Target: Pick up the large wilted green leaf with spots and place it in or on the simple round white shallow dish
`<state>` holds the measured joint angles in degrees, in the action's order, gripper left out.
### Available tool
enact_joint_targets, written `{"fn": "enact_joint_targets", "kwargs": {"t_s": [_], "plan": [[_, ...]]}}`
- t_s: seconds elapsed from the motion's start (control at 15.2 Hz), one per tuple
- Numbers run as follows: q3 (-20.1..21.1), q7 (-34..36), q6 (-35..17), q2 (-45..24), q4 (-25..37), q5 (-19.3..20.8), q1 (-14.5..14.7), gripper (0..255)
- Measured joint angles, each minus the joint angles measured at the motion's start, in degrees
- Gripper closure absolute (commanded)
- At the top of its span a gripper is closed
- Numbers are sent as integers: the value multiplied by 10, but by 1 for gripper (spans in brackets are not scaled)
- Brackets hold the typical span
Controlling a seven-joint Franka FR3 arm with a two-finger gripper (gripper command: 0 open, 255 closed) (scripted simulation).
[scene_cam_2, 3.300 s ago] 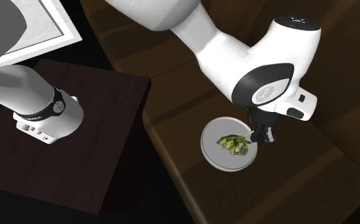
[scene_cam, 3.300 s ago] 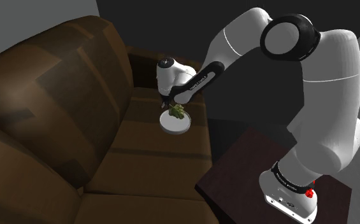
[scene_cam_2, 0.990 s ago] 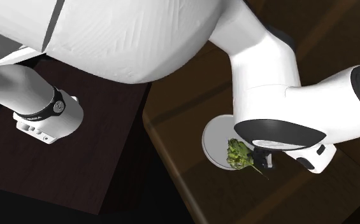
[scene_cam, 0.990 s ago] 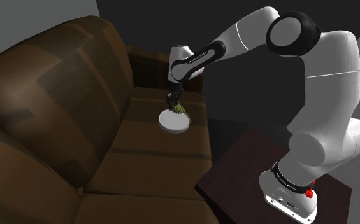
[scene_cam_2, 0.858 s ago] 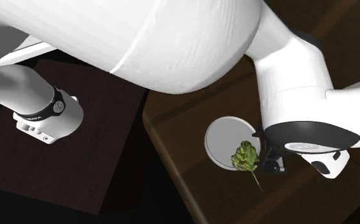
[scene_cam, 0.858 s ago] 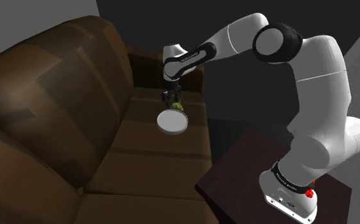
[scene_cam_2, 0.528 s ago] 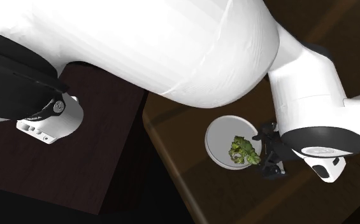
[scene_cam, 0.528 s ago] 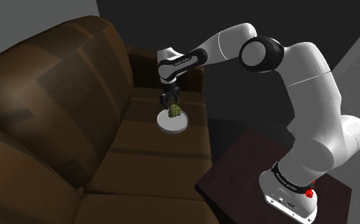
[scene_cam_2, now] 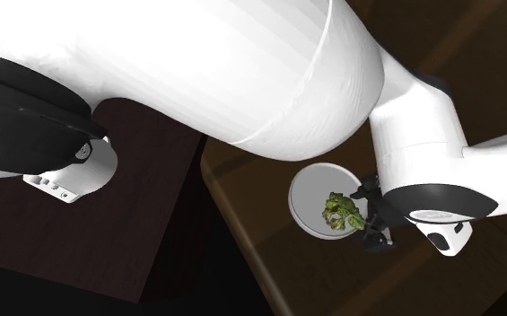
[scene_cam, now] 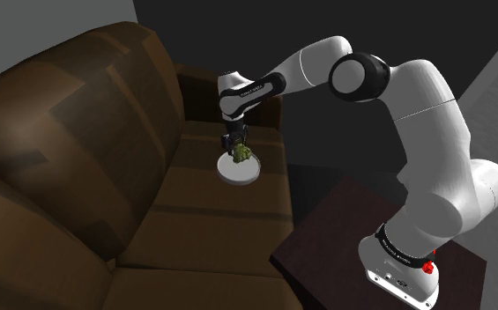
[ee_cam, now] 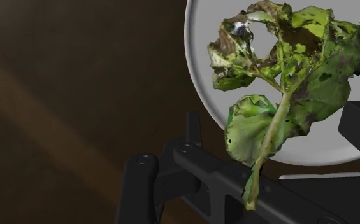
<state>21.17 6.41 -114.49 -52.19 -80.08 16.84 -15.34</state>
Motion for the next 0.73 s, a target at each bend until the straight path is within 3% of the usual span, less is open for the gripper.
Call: {"fn": "enact_joint_targets", "kwargs": {"t_s": [0.13,0.2,0.73], "plan": [[0,0,0,0,0,0,0,0],[0,0,-1,0,0,0,0,255],[-4,0,1,-1,5,3,-2,255]]}}
